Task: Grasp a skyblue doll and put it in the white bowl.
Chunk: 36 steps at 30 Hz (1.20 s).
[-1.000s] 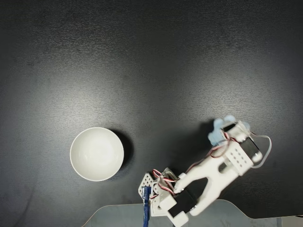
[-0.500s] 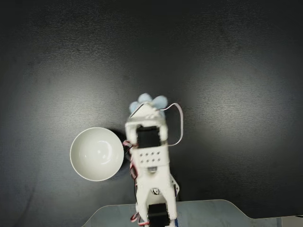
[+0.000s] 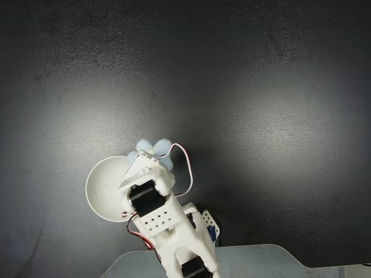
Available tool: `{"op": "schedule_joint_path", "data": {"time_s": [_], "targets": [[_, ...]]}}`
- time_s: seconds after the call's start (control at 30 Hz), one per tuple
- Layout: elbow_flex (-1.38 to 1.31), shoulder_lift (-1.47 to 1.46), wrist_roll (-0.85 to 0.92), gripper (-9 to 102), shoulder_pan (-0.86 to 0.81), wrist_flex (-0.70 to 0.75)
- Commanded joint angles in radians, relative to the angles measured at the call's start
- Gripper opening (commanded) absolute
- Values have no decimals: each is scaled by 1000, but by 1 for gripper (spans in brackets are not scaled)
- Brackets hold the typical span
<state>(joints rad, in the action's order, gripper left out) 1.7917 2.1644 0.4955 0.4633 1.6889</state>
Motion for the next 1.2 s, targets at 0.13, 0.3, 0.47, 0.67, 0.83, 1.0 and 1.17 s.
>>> {"op": "schedule_joint_path", "data": {"time_s": [0.13,0.3,0.47,0.67,0.83,1.0,1.17], "targets": [[-69,49,-164,-1,330,15],[-67,44,-241,-1,489,-3],[-66,41,-267,-1,561,-61],[35,41,-256,-1,551,-137],[199,55,-255,-1,549,-242],[212,57,-255,-1,548,-256],[212,57,-255,-1,548,-256]]}}
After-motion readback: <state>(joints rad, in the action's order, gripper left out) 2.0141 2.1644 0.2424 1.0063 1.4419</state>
